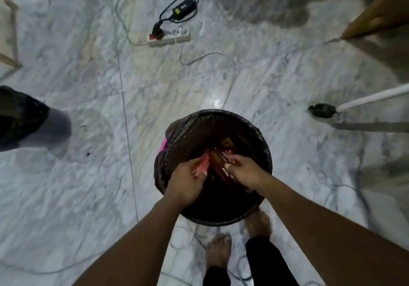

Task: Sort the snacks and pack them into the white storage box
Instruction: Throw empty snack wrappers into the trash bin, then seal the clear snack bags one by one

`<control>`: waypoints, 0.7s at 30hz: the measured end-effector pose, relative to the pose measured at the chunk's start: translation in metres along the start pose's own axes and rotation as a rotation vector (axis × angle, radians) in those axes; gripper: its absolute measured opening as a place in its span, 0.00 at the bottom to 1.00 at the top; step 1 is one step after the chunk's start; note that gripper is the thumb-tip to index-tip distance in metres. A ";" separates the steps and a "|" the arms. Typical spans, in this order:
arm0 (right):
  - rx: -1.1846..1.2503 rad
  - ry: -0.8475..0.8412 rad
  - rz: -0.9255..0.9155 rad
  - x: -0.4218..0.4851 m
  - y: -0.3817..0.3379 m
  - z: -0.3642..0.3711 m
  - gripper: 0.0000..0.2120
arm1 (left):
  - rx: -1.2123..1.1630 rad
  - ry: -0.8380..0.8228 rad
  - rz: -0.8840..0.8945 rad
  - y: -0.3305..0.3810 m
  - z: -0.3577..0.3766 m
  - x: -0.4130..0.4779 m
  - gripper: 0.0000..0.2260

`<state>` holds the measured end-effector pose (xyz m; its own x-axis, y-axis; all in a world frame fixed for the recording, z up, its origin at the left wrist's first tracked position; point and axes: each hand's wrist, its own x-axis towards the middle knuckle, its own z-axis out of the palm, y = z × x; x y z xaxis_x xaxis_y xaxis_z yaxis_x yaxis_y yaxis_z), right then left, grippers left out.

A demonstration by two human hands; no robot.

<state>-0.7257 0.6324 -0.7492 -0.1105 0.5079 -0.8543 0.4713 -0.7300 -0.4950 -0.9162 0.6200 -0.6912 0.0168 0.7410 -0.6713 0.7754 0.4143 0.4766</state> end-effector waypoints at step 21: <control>0.115 0.630 -0.285 -0.567 -0.094 -0.247 0.16 | 0.382 -0.269 0.684 0.464 -0.125 -0.320 0.25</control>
<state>-0.4912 0.5257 -0.1787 0.3284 0.8298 -0.4513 0.3999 -0.5550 -0.7294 -0.6405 0.6413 -0.1847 0.6755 0.5926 -0.4386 0.6993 -0.3263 0.6361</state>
